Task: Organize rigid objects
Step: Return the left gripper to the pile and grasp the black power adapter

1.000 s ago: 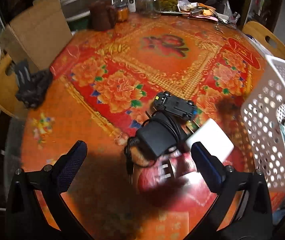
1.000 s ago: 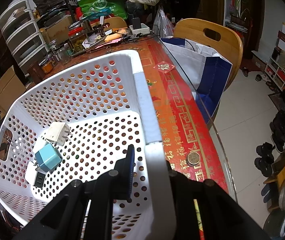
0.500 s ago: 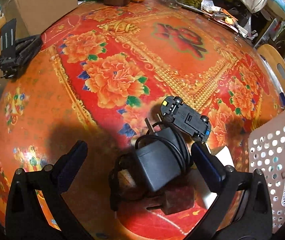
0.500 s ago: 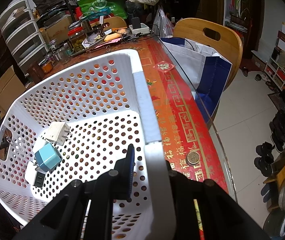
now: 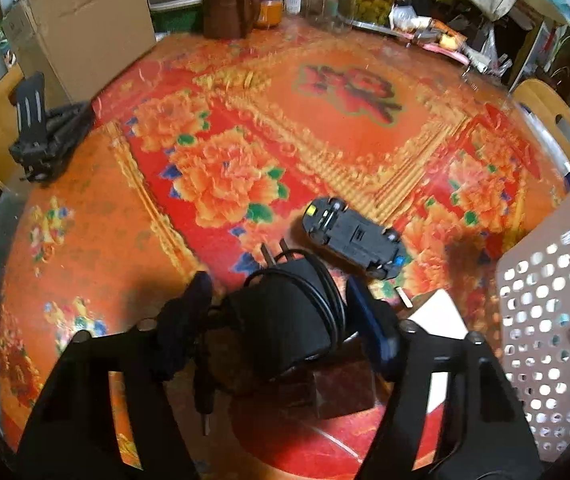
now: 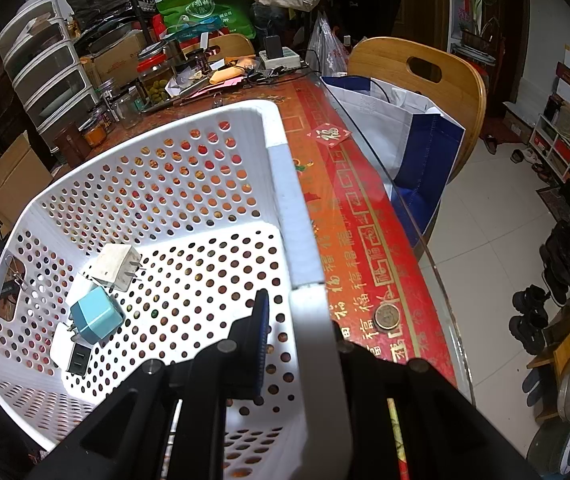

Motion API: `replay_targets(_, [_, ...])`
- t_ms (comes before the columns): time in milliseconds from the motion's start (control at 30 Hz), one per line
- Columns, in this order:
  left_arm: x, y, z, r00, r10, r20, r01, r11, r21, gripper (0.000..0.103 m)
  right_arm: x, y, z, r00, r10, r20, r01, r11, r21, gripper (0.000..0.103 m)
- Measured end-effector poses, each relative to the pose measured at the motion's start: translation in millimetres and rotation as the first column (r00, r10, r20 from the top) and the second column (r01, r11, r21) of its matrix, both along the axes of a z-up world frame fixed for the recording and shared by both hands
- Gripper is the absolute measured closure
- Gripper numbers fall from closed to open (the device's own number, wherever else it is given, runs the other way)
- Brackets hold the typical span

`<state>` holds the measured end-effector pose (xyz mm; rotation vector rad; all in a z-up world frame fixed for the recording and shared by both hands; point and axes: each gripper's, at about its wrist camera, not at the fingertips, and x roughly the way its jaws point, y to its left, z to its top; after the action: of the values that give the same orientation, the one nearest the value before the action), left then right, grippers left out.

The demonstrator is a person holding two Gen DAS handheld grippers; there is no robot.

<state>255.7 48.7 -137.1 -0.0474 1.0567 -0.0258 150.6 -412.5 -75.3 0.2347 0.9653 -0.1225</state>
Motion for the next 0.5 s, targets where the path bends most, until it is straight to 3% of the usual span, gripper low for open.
replay_targets(33, [-3,2,10,1.000,-0.002,0.027,0.002,1.000,-0.010,0.060,0,0,0,1.000,0.000,0.000,0.000,1.000,0.000,0.088])
replay_targets(67, [-5,3,16,0.999,-0.005,0.036,0.006,1.000,-0.015,0.062,0,0,0,1.000,0.001,0.000,-0.001,1.000,-0.001,0.088])
replay_targets(200, [-4,3,23,0.999,-0.008,0.033,0.007,0.999,0.033,0.064,0,0,0,1.000,0.000,0.001,0.000,1.000,0.001,0.088])
replay_targets(267, [-3,6,18,1.000,-0.016,0.010,0.016,1.000,0.007,0.063,0,-1,1,1.000,-0.001,0.001,0.001,1.000,0.001,0.088])
replay_targets(500, [-8,3,22,0.999,-0.013,0.037,0.013,1.000,0.006,0.068,0,-1,1,1.000,0.001,0.002,-0.001,1.000,0.001,0.088])
